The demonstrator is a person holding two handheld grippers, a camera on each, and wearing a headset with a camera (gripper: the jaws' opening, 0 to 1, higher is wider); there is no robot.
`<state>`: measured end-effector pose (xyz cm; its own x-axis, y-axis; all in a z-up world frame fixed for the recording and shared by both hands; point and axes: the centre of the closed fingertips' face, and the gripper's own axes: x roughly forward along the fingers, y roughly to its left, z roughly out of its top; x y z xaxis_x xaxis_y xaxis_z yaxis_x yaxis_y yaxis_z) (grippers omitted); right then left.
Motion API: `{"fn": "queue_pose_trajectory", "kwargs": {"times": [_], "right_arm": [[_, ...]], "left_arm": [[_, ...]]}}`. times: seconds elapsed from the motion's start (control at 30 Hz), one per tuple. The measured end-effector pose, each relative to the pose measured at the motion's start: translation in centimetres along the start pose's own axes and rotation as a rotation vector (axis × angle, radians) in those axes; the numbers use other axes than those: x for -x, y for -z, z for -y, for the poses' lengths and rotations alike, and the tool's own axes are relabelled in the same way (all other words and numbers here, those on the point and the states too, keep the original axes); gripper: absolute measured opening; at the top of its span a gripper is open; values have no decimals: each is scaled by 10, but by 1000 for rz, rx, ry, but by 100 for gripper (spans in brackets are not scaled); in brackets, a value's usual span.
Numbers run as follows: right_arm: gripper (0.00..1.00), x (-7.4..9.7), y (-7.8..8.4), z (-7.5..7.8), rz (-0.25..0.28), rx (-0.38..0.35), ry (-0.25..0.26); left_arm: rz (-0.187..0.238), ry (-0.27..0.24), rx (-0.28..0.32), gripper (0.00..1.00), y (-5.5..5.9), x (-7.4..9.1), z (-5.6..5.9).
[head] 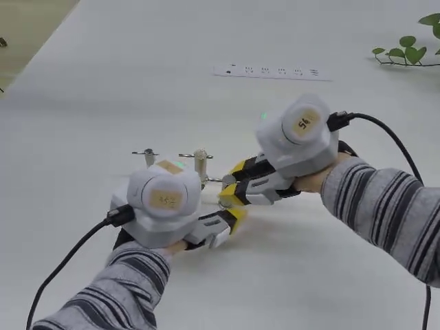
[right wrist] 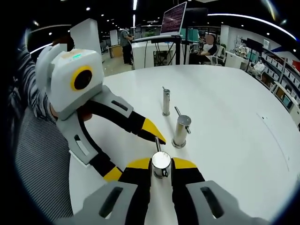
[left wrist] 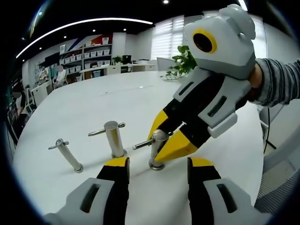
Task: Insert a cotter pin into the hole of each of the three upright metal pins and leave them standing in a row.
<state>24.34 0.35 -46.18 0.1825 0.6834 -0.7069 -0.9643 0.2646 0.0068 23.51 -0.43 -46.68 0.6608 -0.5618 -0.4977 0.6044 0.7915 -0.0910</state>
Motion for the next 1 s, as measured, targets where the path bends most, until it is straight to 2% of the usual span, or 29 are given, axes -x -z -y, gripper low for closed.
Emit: {"fn": "queue_pose_trajectory", "kwargs": {"times": [0.27,0.43,0.8,1.0], "right_arm": [[9,2,-1,-3,10,7,-16],[8,4,0,-2,9,14,-20],[8,15,4,20,-18,31,-4],[8,19,3,30,-37,47,-2]], "left_arm": [[8,13,-3,54,-3,12,2],[-2,11,3,61,0,23,-1],[43,-23,31,75,-10,45,-17],[50,-57,31,79,-11,58,-32]]}}
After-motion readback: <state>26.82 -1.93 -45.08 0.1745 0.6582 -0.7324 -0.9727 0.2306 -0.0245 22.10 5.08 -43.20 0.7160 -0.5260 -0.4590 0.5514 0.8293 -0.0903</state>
